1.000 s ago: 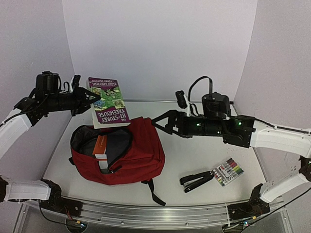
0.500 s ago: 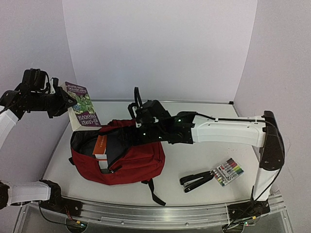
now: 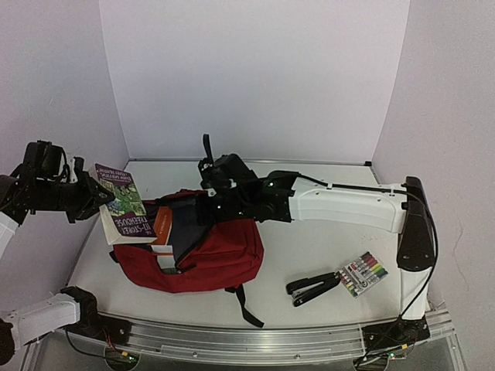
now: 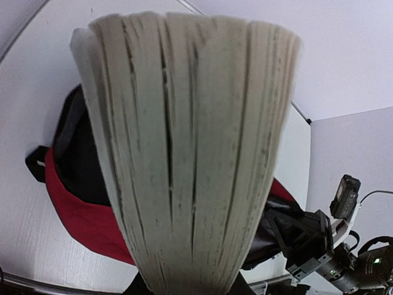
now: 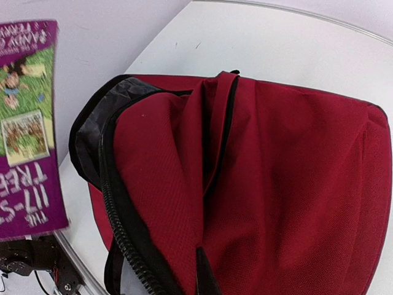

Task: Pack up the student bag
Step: Place the book in the student bag.

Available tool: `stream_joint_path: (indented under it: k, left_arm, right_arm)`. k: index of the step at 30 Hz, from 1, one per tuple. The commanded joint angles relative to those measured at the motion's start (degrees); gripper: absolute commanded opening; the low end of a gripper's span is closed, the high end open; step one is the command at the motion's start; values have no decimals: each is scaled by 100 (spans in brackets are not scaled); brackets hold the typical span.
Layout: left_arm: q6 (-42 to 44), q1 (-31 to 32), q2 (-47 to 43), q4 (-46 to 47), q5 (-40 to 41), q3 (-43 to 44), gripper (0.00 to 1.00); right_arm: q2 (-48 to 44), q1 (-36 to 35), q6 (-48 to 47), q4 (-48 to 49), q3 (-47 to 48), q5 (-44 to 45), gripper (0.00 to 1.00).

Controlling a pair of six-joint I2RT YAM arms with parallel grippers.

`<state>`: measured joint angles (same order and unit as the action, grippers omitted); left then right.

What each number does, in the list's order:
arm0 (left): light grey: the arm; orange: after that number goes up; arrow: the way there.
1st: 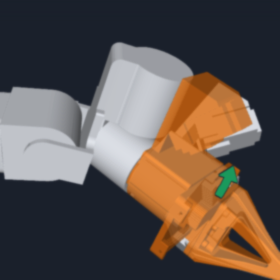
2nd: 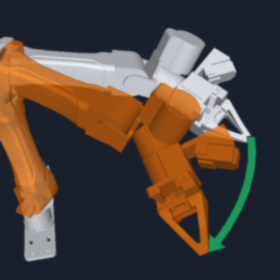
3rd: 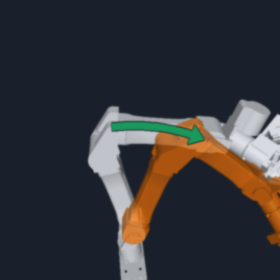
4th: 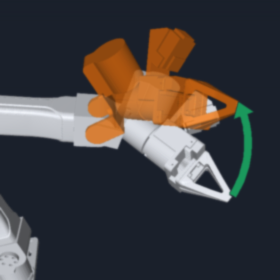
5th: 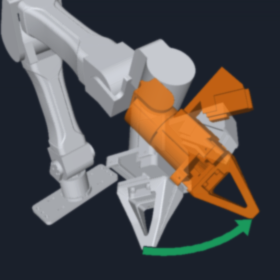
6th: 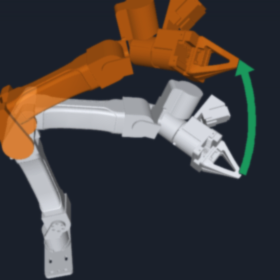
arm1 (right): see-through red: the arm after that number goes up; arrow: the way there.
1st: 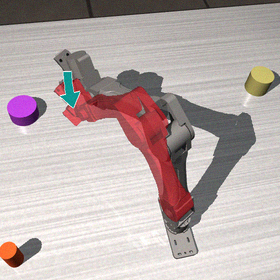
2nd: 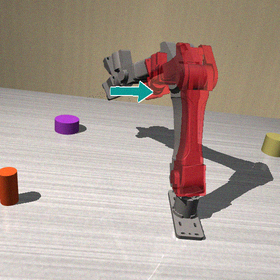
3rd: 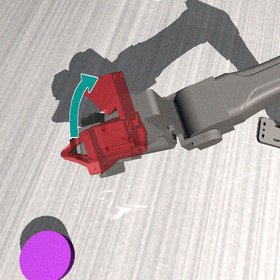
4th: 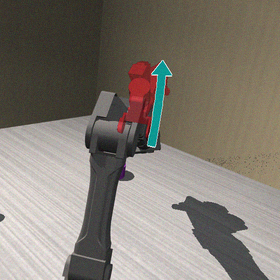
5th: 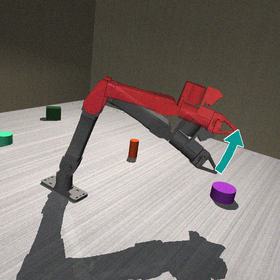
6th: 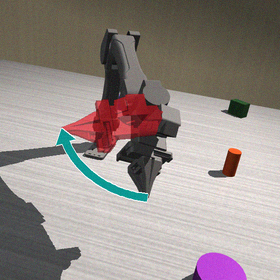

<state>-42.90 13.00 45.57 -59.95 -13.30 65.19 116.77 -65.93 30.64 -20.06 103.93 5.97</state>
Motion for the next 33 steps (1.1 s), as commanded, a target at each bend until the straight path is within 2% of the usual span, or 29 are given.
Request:
stream_joint_path:
  k: [1, 6, 12, 19, 26, 33]
  left_arm:
    - [-580, -8, -337, 961, -1221, -609, 0]
    - [-735, -11, -378, 1306, -1574, -1075, 0]
    - [-857, -12, -385, 2342, -2210, -1551, 0]
    - [-702, -8, -345, 2572, -2283, -1534, 0]
    - [-635, -10, -199, 2989, -2484, -1919, 0]
    - [-736, -9, 179, 3822, -2740, -2359, 0]
  right_arm:
    - [-692, -1, 30, 64, 456, 140, 0]
    - [-966, -7, 32, 180, 374, -44, 0]
    - [-1080, -9, -81, 250, 401, -270, 0]
    - [-1188, -11, -115, 316, 291, -390, 0]
    - [-1265, -7, -151, 391, 301, -552, 0]
    - [-1393, -10, -103, 526, 217, -698, 0]
